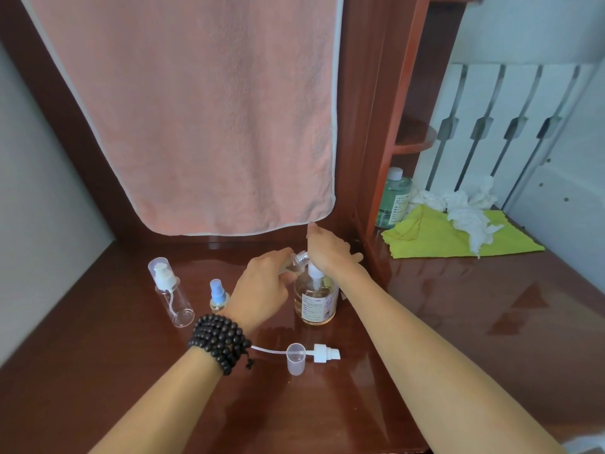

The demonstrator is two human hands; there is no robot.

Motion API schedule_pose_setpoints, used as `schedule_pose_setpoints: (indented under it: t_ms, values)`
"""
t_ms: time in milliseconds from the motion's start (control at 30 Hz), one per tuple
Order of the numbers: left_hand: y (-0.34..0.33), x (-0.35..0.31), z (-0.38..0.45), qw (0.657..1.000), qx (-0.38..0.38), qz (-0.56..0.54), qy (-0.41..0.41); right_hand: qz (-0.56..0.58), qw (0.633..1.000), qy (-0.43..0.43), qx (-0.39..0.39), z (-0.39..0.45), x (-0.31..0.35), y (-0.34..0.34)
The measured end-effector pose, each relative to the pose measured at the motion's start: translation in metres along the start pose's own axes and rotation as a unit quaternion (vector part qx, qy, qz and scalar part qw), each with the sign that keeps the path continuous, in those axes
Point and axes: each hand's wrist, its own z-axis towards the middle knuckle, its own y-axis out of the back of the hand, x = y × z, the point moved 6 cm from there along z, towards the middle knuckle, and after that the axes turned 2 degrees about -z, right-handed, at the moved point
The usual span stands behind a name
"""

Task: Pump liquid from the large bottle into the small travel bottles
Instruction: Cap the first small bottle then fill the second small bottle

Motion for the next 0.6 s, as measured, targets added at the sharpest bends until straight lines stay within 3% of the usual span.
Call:
schedule_pose_setpoints:
  t_ms: [200,433,600]
  values:
    - [0.008,-0.002,0.004,1.000,-0.001,-0.013,-0.008,0.012,0.999,0.034,-0.009,-0.001,0.008,0.012]
    - [-0.004,0.007,0.002,1.000,0.006,-0.005,0.011,0.001,1.000,-0.005,0.005,0.002,-0.002,-0.002]
    - [0.002,0.005,0.003,1.000,0.008,-0.022,0.000,0.014,1.000,0.015,-0.009,0.004,0.002,0.004]
